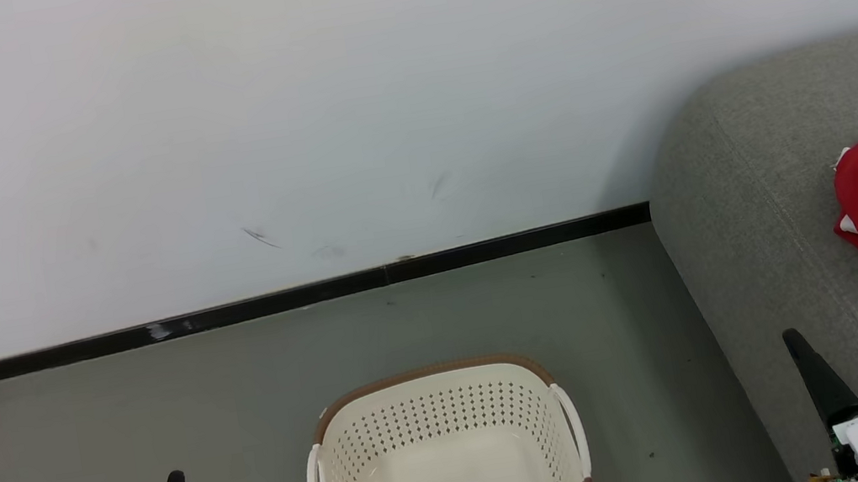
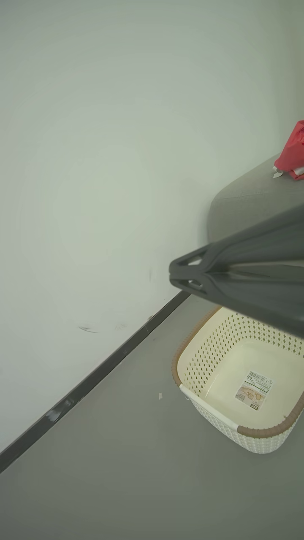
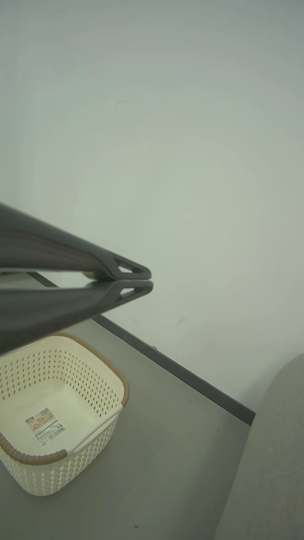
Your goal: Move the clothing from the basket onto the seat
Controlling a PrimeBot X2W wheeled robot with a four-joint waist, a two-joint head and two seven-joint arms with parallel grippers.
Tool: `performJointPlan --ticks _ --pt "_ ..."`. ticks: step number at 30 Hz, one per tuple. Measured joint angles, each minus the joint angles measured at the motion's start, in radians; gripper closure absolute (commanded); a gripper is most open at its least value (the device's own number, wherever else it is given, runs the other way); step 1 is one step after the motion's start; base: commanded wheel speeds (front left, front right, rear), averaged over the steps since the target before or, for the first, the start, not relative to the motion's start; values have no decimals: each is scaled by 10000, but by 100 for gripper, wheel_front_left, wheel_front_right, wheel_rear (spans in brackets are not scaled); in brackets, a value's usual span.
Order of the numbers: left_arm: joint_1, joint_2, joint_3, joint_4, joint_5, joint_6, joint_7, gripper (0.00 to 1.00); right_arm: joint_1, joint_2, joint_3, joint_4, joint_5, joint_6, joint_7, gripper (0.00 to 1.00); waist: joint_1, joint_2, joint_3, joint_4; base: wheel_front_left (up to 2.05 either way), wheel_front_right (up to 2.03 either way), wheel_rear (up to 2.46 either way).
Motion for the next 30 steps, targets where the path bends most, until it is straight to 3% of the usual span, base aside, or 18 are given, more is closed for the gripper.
performJointPlan --ticks 30 --pt "-415 -324 947 466 -3540 -1058 913 100 -616 -232 -165 428 4353 -2 865 100 -9 0 111 -18 0 0 0"
